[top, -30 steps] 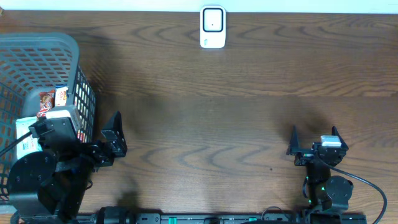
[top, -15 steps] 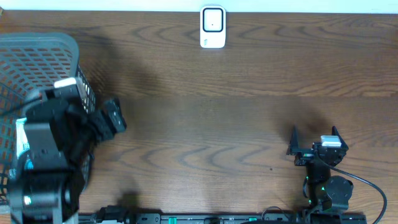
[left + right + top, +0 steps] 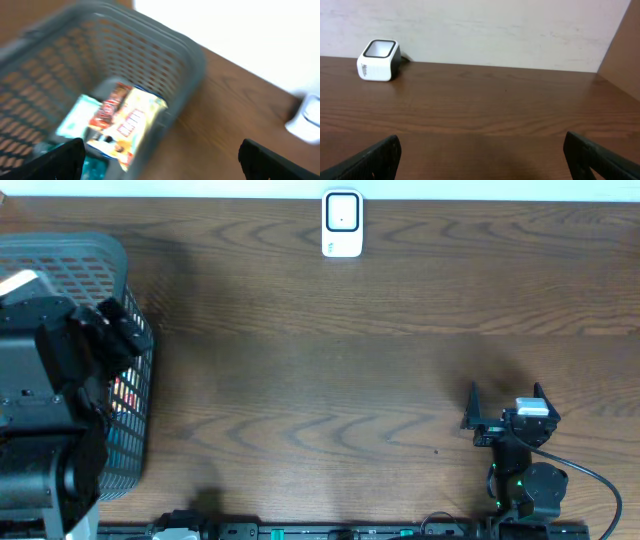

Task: Scan the item barcode
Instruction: 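Move the left gripper over the basket and reach down into it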

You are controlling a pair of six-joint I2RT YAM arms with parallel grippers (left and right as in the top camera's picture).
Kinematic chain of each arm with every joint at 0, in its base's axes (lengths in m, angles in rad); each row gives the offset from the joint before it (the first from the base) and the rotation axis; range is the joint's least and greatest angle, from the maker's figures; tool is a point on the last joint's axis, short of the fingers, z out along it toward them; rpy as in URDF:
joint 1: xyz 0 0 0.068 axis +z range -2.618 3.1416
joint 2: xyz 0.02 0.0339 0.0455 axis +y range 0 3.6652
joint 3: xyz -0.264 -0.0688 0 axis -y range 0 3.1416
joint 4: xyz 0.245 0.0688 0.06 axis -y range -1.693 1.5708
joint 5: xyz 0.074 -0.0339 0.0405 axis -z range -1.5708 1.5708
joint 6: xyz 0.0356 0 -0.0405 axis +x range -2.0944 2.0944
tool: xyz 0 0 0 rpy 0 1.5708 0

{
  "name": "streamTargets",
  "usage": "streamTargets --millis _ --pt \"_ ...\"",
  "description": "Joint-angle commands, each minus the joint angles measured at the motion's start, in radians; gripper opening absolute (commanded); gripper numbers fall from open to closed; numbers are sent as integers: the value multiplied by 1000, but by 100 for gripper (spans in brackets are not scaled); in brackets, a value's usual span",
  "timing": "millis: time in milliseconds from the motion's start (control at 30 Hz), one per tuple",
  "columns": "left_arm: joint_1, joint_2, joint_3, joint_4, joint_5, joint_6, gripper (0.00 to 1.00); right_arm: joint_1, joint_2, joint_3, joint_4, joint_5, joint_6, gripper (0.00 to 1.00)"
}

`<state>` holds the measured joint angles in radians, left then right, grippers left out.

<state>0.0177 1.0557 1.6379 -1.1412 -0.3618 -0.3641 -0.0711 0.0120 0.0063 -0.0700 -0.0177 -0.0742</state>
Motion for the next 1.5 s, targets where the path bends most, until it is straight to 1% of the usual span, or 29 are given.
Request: streamTargets --millis 0,67,167,267,367,467,567,667,833,900,1067,1233,1467 --pt "5 2 19 -3 -196 -77 98 11 -4 -1 -5 12 -13 99" --pt "32 7 19 -2 -212 -84 98 11 -4 -1 -5 12 -13 99" --pt "115 26 19 0 -211 -84 98 11 -4 -1 -5 12 -13 99" --pt "247 70 19 -16 -179 -105 98 11 -4 -1 -5 12 -13 99" --pt "365 120 19 -29 -65 -140 98 11 -4 -1 -5 12 -13 99" --pt "482 187 18 -42 72 -145 98 11 -4 -1 -5 11 -13 99" --pt "574 258 18 -72 173 -173 98 11 -4 -1 -5 12 -13 99" --pt "642 340 18 -88 260 -172 98 11 -4 -1 -5 11 -13 99" --pt "683 457 13 -89 358 -164 98 11 -4 -1 -5 11 -13 99" --pt "684 523 -2 -77 378 -145 98 11 -4 -1 -5 11 -13 99" --pt "684 611 -30 -70 378 -146 98 11 -4 -1 -5 12 -13 99" --pt "684 657 -85 -18 378 -146 98 11 -4 -1 -5 12 -13 99" --pt "685 661 -200 112 381 -163 98 11 -4 -1 -5 12 -13 99"
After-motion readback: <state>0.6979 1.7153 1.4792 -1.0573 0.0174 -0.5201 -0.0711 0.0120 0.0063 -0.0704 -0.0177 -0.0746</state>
